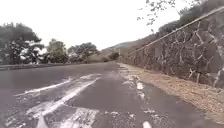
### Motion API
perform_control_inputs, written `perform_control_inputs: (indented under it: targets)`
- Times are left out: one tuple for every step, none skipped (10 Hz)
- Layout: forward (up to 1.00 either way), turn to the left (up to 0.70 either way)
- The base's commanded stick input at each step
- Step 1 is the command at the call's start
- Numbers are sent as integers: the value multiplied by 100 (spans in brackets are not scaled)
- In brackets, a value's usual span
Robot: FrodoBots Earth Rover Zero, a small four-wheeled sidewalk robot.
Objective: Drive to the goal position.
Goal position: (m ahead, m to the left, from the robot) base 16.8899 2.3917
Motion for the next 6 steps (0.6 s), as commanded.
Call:
perform_control_inputs:
  targets:
    - [70,0]
    - [70,-27]
    - [70,-23]
    - [70,-19]
    - [70,-18]
    - [70,-7]
